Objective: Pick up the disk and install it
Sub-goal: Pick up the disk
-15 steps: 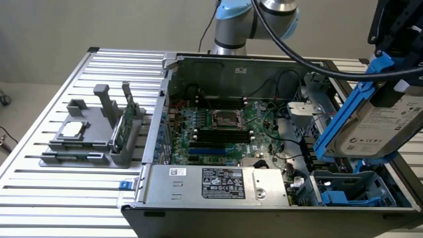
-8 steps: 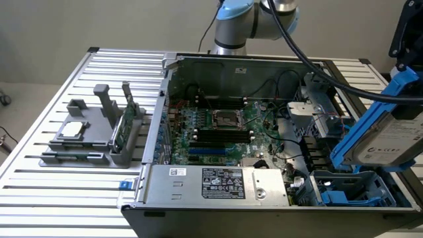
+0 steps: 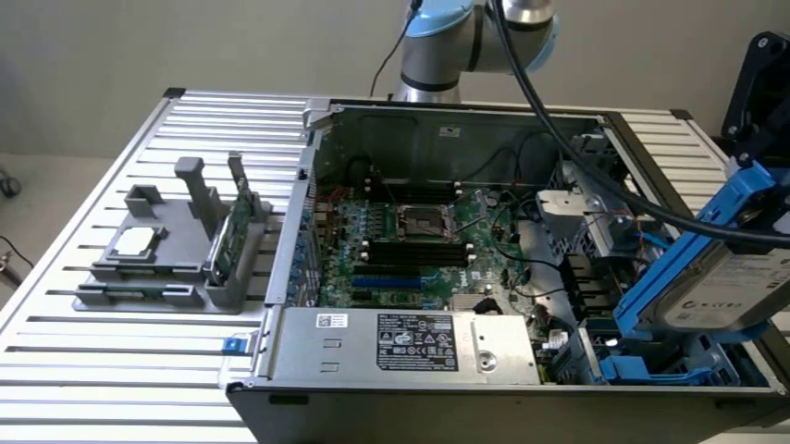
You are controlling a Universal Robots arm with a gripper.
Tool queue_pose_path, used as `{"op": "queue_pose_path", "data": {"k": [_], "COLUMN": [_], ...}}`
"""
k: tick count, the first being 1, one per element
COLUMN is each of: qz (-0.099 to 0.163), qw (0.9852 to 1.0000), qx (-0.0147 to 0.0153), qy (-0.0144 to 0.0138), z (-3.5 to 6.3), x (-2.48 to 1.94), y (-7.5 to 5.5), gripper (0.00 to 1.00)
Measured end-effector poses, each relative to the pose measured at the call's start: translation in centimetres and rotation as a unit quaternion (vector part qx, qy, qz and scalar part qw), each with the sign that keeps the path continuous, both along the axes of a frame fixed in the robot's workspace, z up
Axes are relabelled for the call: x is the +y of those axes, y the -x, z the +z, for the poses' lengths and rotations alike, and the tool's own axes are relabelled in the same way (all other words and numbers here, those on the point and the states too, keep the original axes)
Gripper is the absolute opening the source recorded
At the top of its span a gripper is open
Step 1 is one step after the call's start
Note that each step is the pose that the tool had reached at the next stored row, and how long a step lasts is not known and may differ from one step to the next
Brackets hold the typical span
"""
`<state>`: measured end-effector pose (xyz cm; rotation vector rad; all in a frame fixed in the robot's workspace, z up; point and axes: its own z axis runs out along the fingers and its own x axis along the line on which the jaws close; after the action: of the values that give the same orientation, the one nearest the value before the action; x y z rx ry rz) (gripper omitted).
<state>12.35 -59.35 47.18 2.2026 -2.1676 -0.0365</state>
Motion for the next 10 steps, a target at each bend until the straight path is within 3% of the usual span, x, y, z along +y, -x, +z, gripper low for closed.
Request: {"op": "queue_pose_path", "data": {"k": [6, 9, 10], "qz": [0.0, -0.001, -0.001], "qw": [1.0, 1.0, 0.9999], "qx": [-0.0012, -0.0015, -0.0016], "qy": [-0.0027, -0.0084, -0.0117], "z": [-1.05, -1.43, -1.5], "x": [-0.02, -0.02, -0.02], "y": [0.4, 0.4, 0.4], "gripper": [0.33, 0.33, 0.33]}}
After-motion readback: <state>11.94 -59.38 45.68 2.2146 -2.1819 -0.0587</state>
